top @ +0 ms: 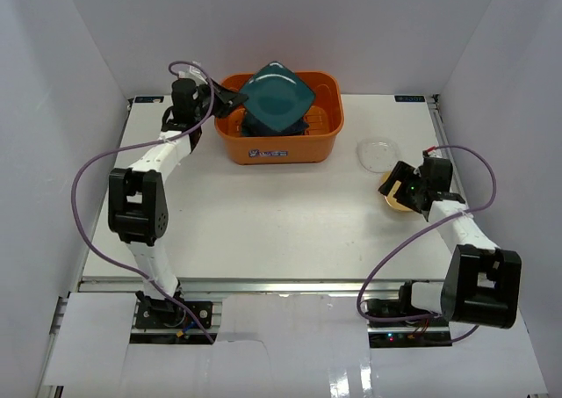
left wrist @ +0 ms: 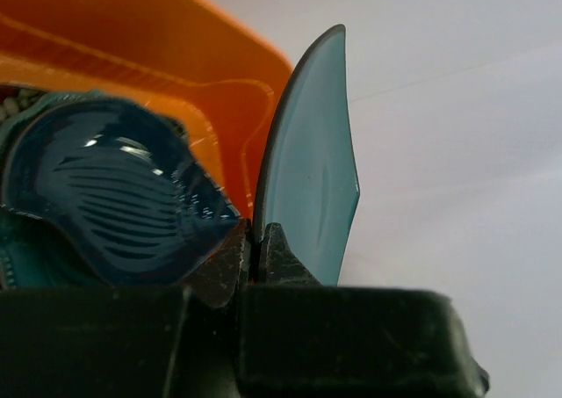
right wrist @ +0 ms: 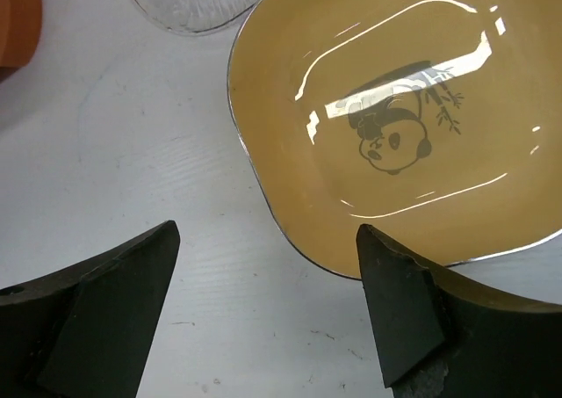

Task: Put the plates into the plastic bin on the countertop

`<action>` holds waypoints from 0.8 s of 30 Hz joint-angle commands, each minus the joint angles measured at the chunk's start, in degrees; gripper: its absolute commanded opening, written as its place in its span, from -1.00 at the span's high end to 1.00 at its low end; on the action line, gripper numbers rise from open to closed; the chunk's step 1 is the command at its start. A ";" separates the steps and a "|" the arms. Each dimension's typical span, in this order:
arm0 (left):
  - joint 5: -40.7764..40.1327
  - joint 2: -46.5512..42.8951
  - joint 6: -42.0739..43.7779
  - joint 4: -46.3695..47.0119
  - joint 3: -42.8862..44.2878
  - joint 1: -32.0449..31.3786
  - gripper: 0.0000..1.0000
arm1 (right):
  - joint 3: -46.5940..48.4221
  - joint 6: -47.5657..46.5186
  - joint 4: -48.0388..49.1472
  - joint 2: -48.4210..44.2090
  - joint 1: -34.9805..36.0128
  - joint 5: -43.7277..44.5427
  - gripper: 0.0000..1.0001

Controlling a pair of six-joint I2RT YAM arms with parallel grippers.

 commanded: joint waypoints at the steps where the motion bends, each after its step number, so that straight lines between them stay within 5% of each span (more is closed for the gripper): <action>1: 0.48 1.01 -0.31 1.87 5.53 -1.24 1.00 | 4.31 -3.72 -2.56 2.88 2.94 3.39 -0.77; 15: -2.24 16.94 6.45 -11.58 20.98 -2.47 1.00 | 11.00 -7.32 -7.83 12.55 9.71 15.88 -0.75; 24: -2.51 23.27 9.36 -19.14 28.56 -2.65 0.47 | 13.28 -7.85 -8.27 15.99 10.50 16.49 -0.37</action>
